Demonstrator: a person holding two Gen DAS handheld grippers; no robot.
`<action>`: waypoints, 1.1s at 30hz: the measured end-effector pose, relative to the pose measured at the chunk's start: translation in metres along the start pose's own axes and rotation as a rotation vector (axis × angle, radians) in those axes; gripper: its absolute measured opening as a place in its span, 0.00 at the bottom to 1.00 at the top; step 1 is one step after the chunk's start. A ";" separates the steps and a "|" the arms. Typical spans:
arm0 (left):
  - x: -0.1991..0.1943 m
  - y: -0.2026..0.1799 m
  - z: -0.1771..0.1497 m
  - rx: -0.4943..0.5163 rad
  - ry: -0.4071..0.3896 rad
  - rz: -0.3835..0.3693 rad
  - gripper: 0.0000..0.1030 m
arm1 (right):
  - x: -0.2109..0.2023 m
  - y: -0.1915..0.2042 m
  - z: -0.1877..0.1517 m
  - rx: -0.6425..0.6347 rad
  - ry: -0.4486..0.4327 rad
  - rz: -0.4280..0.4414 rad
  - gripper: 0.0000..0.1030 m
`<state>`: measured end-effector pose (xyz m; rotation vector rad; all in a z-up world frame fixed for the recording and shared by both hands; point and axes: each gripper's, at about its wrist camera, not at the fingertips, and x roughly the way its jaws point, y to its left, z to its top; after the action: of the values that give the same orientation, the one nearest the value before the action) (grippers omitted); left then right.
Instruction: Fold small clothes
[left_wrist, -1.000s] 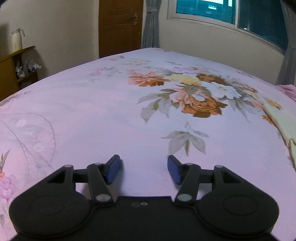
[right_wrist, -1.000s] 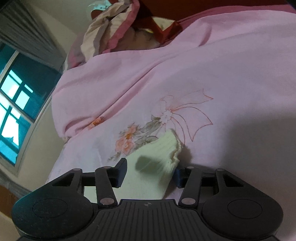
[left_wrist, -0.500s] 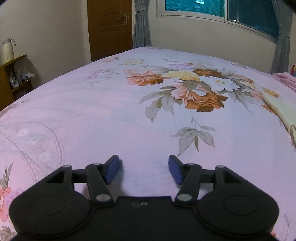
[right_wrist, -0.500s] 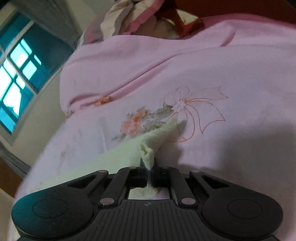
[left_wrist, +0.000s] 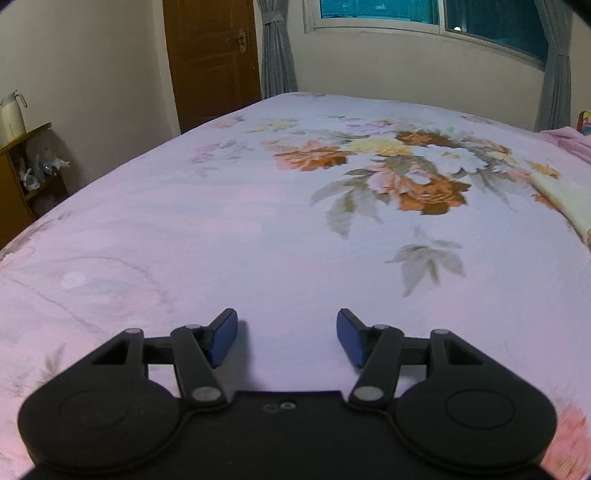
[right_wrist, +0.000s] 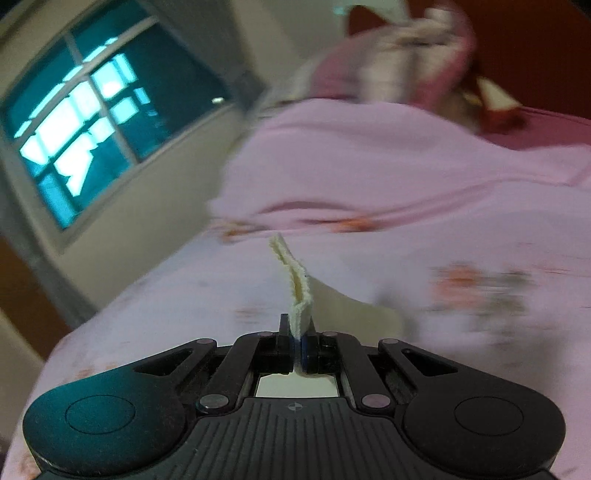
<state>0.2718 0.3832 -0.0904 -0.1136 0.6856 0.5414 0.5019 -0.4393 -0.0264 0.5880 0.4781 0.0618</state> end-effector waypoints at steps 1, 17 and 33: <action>-0.002 0.006 -0.001 -0.001 0.006 -0.008 0.57 | 0.004 0.024 -0.003 -0.013 0.003 0.033 0.03; -0.023 0.086 -0.024 -0.015 -0.030 0.046 0.58 | 0.121 0.341 -0.209 -0.235 0.324 0.360 0.03; -0.011 0.149 -0.033 -0.167 -0.007 0.193 0.62 | 0.146 0.373 -0.290 -0.432 0.396 0.295 0.04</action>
<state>0.1705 0.4970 -0.0978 -0.2027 0.6474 0.7838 0.5297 0.0493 -0.0937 0.2136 0.7337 0.5576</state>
